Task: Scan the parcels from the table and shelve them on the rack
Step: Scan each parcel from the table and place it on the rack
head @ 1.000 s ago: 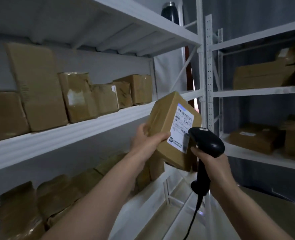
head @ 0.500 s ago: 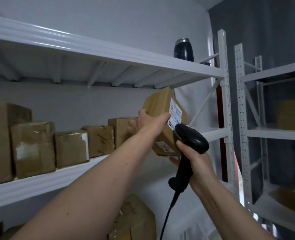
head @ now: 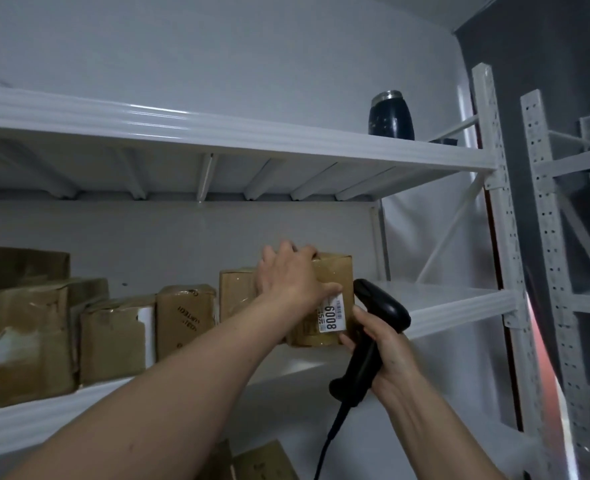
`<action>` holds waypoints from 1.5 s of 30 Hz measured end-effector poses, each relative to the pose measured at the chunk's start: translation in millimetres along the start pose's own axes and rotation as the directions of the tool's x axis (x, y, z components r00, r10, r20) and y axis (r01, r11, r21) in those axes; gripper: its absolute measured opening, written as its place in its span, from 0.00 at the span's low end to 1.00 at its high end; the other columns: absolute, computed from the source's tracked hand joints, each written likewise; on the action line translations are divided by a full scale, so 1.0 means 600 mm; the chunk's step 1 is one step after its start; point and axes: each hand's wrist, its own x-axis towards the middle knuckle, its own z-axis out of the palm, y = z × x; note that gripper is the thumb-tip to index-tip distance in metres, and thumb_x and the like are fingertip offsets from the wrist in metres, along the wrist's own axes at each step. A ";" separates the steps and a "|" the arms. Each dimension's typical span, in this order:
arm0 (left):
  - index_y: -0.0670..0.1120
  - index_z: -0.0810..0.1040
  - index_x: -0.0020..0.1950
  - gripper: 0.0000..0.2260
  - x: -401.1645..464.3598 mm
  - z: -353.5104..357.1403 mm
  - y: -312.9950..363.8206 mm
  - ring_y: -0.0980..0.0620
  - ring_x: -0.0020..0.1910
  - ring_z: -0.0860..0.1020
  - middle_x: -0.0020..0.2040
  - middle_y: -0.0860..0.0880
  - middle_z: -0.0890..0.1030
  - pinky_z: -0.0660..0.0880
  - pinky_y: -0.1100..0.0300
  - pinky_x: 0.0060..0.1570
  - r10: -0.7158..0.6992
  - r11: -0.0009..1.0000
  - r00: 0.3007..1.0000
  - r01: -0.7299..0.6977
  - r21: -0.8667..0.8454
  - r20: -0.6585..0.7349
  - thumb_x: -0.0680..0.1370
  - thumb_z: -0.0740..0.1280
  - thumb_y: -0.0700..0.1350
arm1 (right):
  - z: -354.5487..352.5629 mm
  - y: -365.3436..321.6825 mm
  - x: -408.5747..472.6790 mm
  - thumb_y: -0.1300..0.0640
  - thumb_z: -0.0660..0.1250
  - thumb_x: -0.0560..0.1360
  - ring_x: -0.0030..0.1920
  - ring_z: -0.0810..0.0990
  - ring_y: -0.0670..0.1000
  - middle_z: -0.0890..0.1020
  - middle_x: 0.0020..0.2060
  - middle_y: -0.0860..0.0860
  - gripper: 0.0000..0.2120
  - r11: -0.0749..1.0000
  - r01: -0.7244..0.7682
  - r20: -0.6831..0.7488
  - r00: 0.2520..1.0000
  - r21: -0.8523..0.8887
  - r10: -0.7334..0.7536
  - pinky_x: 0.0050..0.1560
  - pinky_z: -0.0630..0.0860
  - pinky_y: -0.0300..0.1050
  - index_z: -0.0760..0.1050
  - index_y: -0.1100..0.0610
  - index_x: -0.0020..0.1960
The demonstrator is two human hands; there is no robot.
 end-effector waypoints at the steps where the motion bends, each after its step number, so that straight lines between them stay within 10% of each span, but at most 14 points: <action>1: 0.55 0.69 0.70 0.36 0.004 0.005 -0.001 0.45 0.64 0.66 0.65 0.49 0.70 0.65 0.49 0.63 -0.002 0.997 1.000 0.002 0.082 -0.005 0.67 0.67 0.71 | -0.002 0.004 0.008 0.64 0.73 0.70 0.48 0.84 0.55 0.86 0.43 0.59 0.10 1.000 -0.008 -0.009 1.000 -0.019 0.008 0.56 0.78 0.51 0.79 0.63 0.51; 10: 0.53 0.65 0.72 0.39 0.041 0.035 -0.007 0.44 0.71 0.65 0.68 0.49 0.71 0.48 0.32 0.71 -0.016 0.967 0.999 0.003 0.256 0.046 0.68 0.64 0.73 | -0.008 0.045 0.034 0.66 0.73 0.70 0.48 0.82 0.57 0.85 0.45 0.59 0.09 0.999 -0.003 -0.015 1.000 -0.033 0.003 0.52 0.78 0.48 0.80 0.61 0.50; 15: 0.50 0.65 0.72 0.31 0.001 0.043 -0.022 0.47 0.68 0.65 0.67 0.46 0.69 0.60 0.48 0.72 0.121 0.992 0.974 -0.113 0.050 -0.192 0.74 0.69 0.60 | -0.023 0.066 0.019 0.63 0.72 0.72 0.39 0.77 0.52 0.79 0.38 0.55 0.08 0.996 0.027 -0.092 0.995 -0.089 -0.035 0.43 0.75 0.45 0.79 0.60 0.51; 19: 0.47 0.77 0.58 0.10 -0.074 0.043 -0.047 0.55 0.49 0.73 0.51 0.53 0.76 0.73 0.63 0.49 0.116 0.927 0.947 -0.212 -0.311 -0.298 0.76 0.68 0.42 | -0.041 0.088 -0.013 0.63 0.73 0.71 0.30 0.73 0.50 0.74 0.29 0.52 0.05 0.990 0.018 -0.081 0.996 -0.141 -0.030 0.35 0.71 0.44 0.77 0.60 0.45; 22: 0.49 0.79 0.48 0.07 -0.137 0.052 -0.086 0.58 0.38 0.74 0.40 0.55 0.77 0.71 0.68 0.38 -0.023 0.848 0.993 -0.041 -0.528 -0.114 0.77 0.65 0.39 | -0.042 0.119 -0.053 0.61 0.74 0.70 0.33 0.74 0.51 0.76 0.33 0.53 0.10 0.983 -0.025 -0.047 0.999 -0.181 0.017 0.36 0.72 0.45 0.78 0.59 0.51; 29: 0.52 0.79 0.39 0.10 -0.295 0.034 -0.248 0.53 0.43 0.79 0.39 0.54 0.80 0.76 0.60 0.48 -0.206 0.743 0.894 0.408 -0.531 0.398 0.77 0.65 0.40 | -0.008 0.224 -0.188 0.61 0.75 0.67 0.32 0.76 0.51 0.77 0.30 0.53 0.07 0.940 -0.217 0.059 0.969 -0.263 0.240 0.37 0.72 0.46 0.79 0.59 0.42; 41: 0.49 0.79 0.33 0.15 -0.633 -0.115 -0.610 0.58 0.30 0.74 0.30 0.54 0.77 0.71 0.66 0.29 -0.563 0.504 0.672 0.741 -0.444 0.482 0.77 0.64 0.36 | 0.195 0.491 -0.457 0.58 0.78 0.61 0.35 0.76 0.52 0.77 0.33 0.54 0.24 0.804 -0.393 0.326 0.766 -0.446 0.555 0.39 0.72 0.48 0.78 0.60 0.56; 45: 0.44 0.80 0.34 0.11 -0.738 -0.192 -0.734 0.59 0.27 0.74 0.24 0.57 0.75 0.70 0.68 0.28 -0.649 0.500 0.628 0.778 -0.380 0.430 0.75 0.65 0.33 | 0.279 0.581 -0.550 0.60 0.77 0.65 0.34 0.75 0.52 0.76 0.32 0.55 0.15 0.758 -0.382 0.412 0.666 -0.528 0.622 0.40 0.71 0.48 0.81 0.62 0.50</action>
